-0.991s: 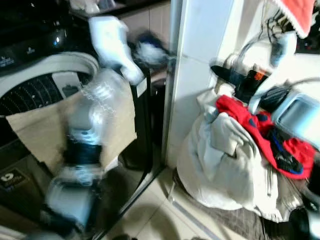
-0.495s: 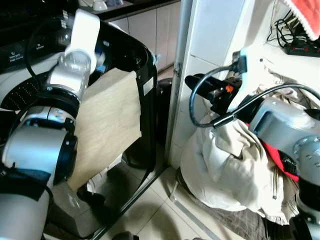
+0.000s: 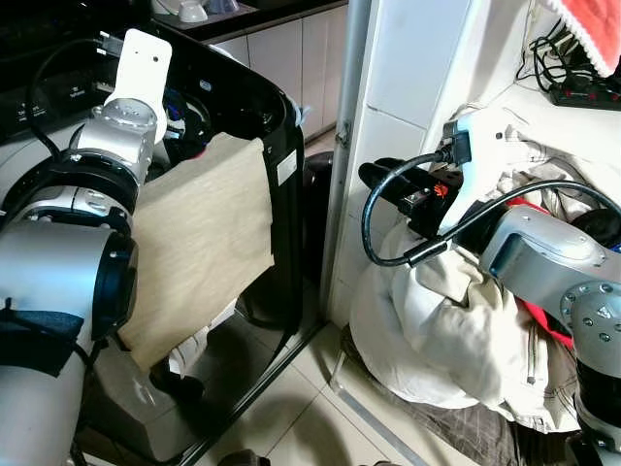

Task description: Clothes washing

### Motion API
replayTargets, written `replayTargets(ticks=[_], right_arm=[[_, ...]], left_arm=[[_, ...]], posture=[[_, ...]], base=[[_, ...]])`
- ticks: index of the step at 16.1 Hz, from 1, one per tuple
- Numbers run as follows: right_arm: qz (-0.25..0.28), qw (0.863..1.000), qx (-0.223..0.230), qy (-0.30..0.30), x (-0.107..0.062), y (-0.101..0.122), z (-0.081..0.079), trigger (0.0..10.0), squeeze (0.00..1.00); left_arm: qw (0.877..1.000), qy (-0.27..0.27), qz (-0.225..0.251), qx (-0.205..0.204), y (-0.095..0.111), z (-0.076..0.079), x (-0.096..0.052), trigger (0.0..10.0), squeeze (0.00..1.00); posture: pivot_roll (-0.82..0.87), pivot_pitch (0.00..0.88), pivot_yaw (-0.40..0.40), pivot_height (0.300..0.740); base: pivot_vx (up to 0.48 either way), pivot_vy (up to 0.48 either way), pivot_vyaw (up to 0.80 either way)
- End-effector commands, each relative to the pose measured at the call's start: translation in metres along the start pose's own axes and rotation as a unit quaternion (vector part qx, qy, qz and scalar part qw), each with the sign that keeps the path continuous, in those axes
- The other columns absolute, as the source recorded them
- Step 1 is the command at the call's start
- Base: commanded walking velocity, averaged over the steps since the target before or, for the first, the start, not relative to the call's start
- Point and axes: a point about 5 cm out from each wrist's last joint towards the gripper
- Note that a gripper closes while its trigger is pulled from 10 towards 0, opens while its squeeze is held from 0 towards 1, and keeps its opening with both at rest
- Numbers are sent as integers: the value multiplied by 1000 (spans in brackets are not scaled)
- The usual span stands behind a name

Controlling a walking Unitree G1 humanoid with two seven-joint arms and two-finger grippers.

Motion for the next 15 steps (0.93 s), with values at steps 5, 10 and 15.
replayTargets(ticks=[5, 10, 15], right_arm=[[12, 1000, -10, 2, 4, 4, 0, 10000, 0], [29, 999, -5, -23, 4, 8, 7, 10000, 0], [17, 1000, -10, -18, 4, 3, 6, 10000, 0]], left_arm=[[1000, 20, 15, -15, 9, -12, -1, 10000, 1000], [992, 109, 62, -21, 22, -31, -4, 10000, 1000], [998, -30, 0, 52, 1, 5, 0, 10000, 0]], posture=[[-194, 0, 25, 740], [-200, 0, 30, 740], [-197, 0, 30, 740]], base=[[0, 0, 0], [0, 0, 0], [0, 0, 0]])
Point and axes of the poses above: a point about 5 cm out from each wrist's last joint towards the gripper, its own x axis pointing out of the wrist towards the gripper, its own y axis along the axis of the wrist's last joint, z = x × y, and after that the axes turned 6 degrees about x, right-handed
